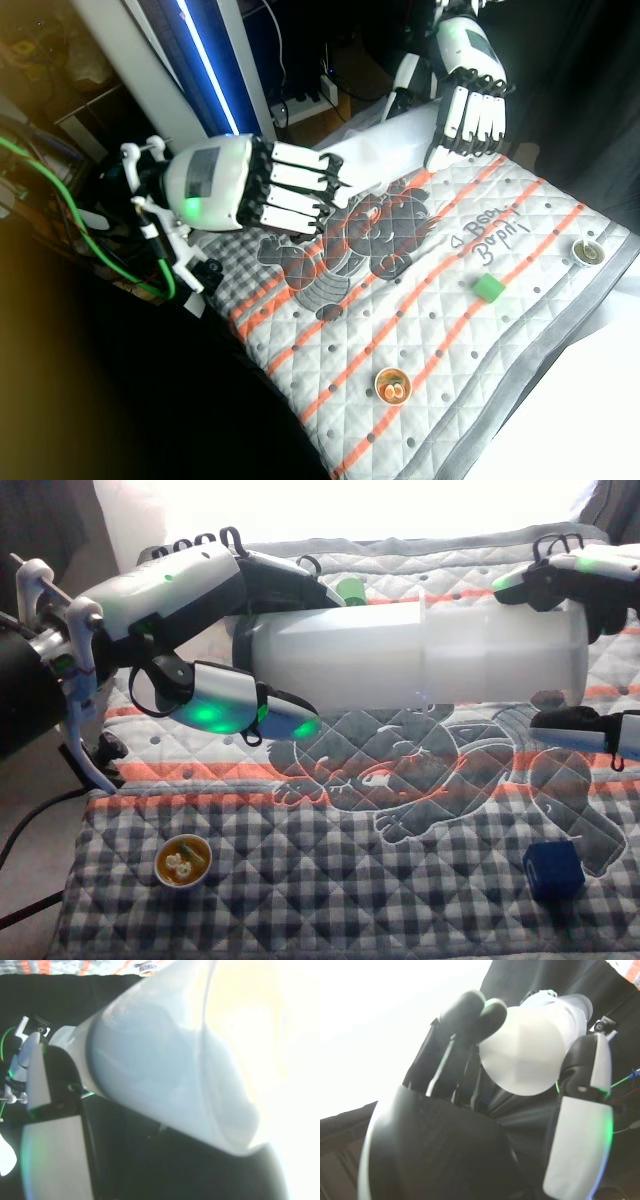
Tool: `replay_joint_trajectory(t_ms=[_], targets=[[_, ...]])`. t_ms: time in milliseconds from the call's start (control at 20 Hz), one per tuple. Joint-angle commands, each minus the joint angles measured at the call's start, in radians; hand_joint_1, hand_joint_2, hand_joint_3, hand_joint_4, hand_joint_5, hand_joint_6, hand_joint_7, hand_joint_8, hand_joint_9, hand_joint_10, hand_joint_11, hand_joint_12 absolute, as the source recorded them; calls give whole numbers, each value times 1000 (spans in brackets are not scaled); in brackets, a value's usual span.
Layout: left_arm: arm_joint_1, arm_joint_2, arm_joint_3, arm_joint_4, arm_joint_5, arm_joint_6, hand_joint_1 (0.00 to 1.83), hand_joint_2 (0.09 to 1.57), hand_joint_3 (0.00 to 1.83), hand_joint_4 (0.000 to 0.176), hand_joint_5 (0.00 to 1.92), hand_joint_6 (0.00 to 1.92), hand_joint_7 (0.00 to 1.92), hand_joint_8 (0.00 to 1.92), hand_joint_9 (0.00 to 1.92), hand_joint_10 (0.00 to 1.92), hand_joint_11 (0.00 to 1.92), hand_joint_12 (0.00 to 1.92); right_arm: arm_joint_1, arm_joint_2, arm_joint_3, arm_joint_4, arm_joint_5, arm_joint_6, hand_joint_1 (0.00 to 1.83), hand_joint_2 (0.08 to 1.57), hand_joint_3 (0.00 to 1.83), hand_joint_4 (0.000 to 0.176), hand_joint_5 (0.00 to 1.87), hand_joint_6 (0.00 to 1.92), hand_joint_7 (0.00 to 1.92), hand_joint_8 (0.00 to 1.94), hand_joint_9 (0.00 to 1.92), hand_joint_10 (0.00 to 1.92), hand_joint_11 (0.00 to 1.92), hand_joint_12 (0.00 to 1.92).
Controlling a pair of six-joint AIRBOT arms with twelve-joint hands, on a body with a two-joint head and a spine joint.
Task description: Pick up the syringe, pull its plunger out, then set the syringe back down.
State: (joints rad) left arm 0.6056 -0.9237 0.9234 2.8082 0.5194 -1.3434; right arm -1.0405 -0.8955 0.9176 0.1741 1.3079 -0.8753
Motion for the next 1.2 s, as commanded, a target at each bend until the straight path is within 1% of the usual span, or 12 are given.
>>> replay_joint_trajectory(t_ms=[0, 100, 200, 250, 300, 400, 500, 550, 600, 750, 900, 1150], targets=[[-7, 24, 15, -69, 182, -16, 1190, 1240, 0, 0, 889, 1141, 597, 1554, 431, 1449, 299, 1921, -6, 15, 4, 53, 155, -6, 1204, 1159, 0, 0, 878, 1077, 922, 1257, 806, 1469, 765, 1796], [-7, 24, 15, -70, 182, -16, 1189, 1239, 0, 0, 893, 1138, 600, 1544, 421, 1430, 247, 1921, -13, 19, 3, 64, 167, -6, 1207, 1156, 0, 0, 882, 1068, 932, 1235, 795, 1431, 706, 1791], [-6, 24, 15, -70, 182, -16, 1199, 1225, 0, 0, 916, 1070, 627, 1545, 475, 1465, 331, 1921, -18, 24, 2, 72, 173, -6, 1209, 1141, 0, 1, 932, 1016, 936, 1194, 792, 1369, 695, 1775], [-5, 25, 15, -71, 183, -16, 1193, 1224, 0, 0, 909, 1092, 639, 1519, 494, 1420, 331, 1921, -22, 26, 2, 76, 176, -6, 1206, 1139, 0, 11, 939, 1018, 939, 1182, 795, 1364, 683, 1766], [-5, 25, 15, -72, 183, -16, 1195, 1231, 1, 0, 902, 1081, 619, 1567, 481, 1449, 324, 1921, -27, 29, 1, 82, 180, -6, 1205, 1145, 1, 0, 927, 1014, 926, 1233, 785, 1445, 679, 1828], [-3, 26, 15, -74, 184, -16, 1195, 1231, 0, 0, 897, 1060, 632, 1583, 484, 1483, 338, 1921, -35, 33, 0, 92, 188, -6, 1192, 1154, 2, 24, 902, 1096, 908, 1214, 783, 1425, 694, 1810], [1, 27, 15, -79, 185, -16, 1189, 1235, 1, 0, 890, 1080, 621, 1585, 460, 1480, 290, 1921, -41, 36, -1, 100, 196, -6, 1200, 1143, 0, 31, 931, 1068, 927, 1169, 776, 1359, 648, 1782], [3, 27, 15, -81, 186, -16, 1182, 1242, 1, 0, 881, 1158, 601, 1541, 414, 1413, 227, 1921, -43, 38, -1, 102, 197, -6, 1204, 1139, 0, 24, 930, 1058, 942, 1161, 807, 1359, 683, 1765], [3, 27, 15, -81, 186, -16, 1182, 1244, 1, 0, 879, 1177, 592, 1535, 413, 1403, 236, 1921, -46, 40, -2, 105, 199, -6, 1213, 1142, 0, 0, 949, 977, 918, 1256, 793, 1486, 716, 1856], [4, 27, 15, -82, 186, -16, 1196, 1239, 0, 0, 893, 1059, 607, 1618, 422, 1562, 281, 1921, -57, 45, -4, 117, 211, -6, 1207, 1146, 2, 0, 901, 1057, 943, 1209, 803, 1454, 671, 1837], [4, 27, 16, -82, 186, -15, 1196, 1239, 0, 0, 898, 1083, 595, 1602, 441, 1578, 330, 1921, -67, 49, -5, 129, 223, -6, 1214, 1143, 0, 0, 896, 1056, 966, 1183, 862, 1419, 751, 1763], [0, 21, 21, -84, 184, -15, 1171, 1248, 1, 0, 858, 1174, 607, 1569, 456, 1558, 307, 1921, -70, 53, -5, 137, 229, -7, 1204, 1158, 2, 0, 888, 1068, 913, 1267, 771, 1510, 659, 1835]])
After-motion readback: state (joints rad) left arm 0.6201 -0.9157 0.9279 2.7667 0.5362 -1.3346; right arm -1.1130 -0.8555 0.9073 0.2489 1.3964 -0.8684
